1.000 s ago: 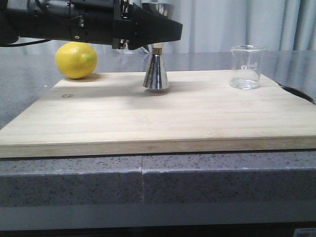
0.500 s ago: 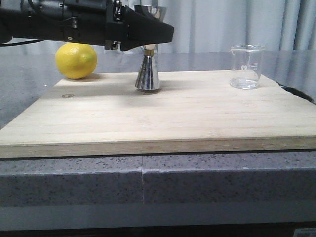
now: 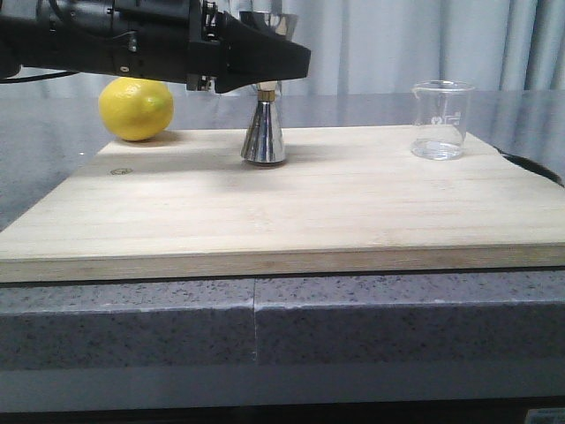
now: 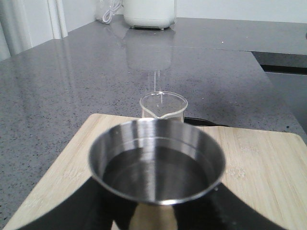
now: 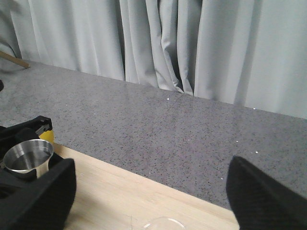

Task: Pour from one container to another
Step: 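Lower the filled steel jigger with the left gripper onto the board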

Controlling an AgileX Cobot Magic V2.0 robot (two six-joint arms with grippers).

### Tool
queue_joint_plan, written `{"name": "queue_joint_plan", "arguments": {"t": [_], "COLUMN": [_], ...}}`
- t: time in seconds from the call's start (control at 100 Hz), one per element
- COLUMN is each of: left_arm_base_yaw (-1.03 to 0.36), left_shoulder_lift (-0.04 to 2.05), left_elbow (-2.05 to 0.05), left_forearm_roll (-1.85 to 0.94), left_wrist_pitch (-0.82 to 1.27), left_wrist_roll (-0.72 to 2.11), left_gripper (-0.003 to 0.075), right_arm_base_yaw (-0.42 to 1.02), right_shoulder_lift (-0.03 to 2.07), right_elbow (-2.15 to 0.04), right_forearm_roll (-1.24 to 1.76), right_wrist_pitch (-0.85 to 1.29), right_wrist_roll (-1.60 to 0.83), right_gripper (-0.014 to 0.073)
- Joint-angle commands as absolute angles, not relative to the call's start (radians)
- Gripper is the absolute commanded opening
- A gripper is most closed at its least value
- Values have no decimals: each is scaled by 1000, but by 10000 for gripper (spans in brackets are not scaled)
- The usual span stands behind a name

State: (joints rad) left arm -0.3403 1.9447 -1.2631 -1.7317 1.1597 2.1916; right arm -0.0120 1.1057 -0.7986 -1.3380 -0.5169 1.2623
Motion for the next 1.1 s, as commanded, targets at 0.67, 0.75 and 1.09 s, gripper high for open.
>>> {"name": "queue_joint_plan", "arguments": {"t": [0.67,0.75,1.09], "left_arm_base_yaw": [-338,-338,-338], "left_shoulder_lift": [1897,1897,1897], "left_elbow": [-1294,-1294,-1294], "left_forearm_roll": [-1756,-1756,-1756], "left_wrist_pitch": [1209,1209,1209], "left_wrist_roll": [2190,2190,2190], "left_gripper": [205,205,211], "right_arm_base_yaw": [-16,-16,-16], "right_shoulder_lift": [1082,1082,1082], "right_elbow": [-826,-826,-826], "right_forearm_roll": [-1312,-1312,-1312], "right_wrist_pitch": [-535,-535,-535], "right_wrist_roll": [1265,1265,1265], "right_gripper": [579,579,579]}}
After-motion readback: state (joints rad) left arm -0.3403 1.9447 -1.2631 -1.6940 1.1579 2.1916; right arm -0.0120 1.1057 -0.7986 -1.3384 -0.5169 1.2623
